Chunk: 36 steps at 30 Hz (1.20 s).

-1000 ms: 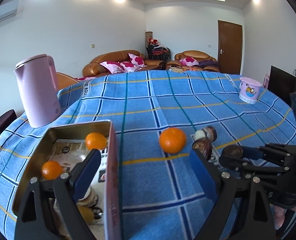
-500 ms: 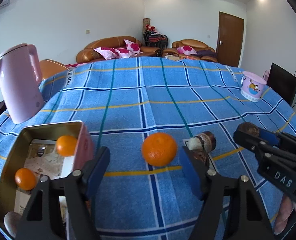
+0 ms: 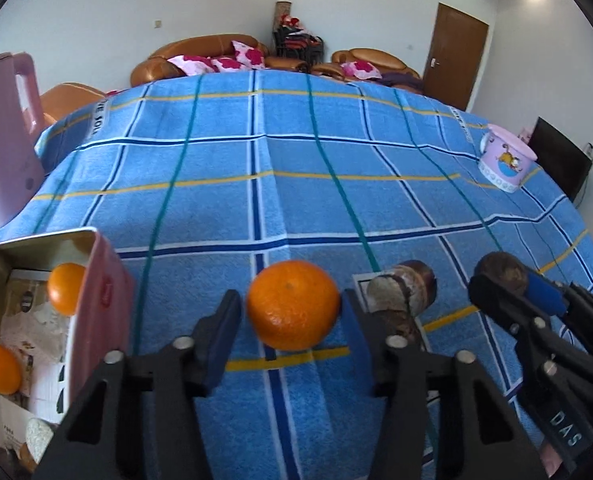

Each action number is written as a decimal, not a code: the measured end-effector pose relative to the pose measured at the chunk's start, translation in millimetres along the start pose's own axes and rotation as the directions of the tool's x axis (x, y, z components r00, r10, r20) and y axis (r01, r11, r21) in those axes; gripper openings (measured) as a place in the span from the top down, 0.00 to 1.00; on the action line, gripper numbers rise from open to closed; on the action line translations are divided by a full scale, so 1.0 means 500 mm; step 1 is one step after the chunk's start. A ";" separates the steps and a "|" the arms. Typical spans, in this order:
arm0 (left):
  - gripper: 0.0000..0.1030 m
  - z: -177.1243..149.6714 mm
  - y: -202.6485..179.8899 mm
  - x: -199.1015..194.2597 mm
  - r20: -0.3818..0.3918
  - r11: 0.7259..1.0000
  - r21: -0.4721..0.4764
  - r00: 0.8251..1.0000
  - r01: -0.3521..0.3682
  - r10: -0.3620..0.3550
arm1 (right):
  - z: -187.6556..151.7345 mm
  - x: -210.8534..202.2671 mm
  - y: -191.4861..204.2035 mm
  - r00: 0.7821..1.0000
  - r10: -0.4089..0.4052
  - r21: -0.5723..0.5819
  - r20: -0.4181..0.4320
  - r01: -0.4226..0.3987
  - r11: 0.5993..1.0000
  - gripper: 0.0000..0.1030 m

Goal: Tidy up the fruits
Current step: 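Grasp the round brown chocolate cake with the right tool while the left tool grasps an orange, then lift the orange with the left tool while the right tool lifts the chocolate cake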

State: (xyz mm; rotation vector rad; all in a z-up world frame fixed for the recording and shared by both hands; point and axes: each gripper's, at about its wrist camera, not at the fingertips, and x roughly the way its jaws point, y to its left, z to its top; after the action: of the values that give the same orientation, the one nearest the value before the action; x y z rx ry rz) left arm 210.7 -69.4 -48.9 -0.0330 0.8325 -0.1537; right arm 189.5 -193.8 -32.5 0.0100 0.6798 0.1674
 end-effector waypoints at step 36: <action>0.54 -0.019 0.006 -0.107 0.276 0.999 -0.011 0.960 -0.039 0.041 | -0.008 -0.064 0.008 0.984 0.037 -0.025 0.175 -0.033 0.999 0.63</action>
State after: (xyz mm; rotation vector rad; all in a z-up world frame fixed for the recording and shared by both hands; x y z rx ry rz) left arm 168.6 -57.9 -16.1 -0.0422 0.5539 -0.1056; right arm 161.9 -194.9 -15.5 0.0151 0.5023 0.2058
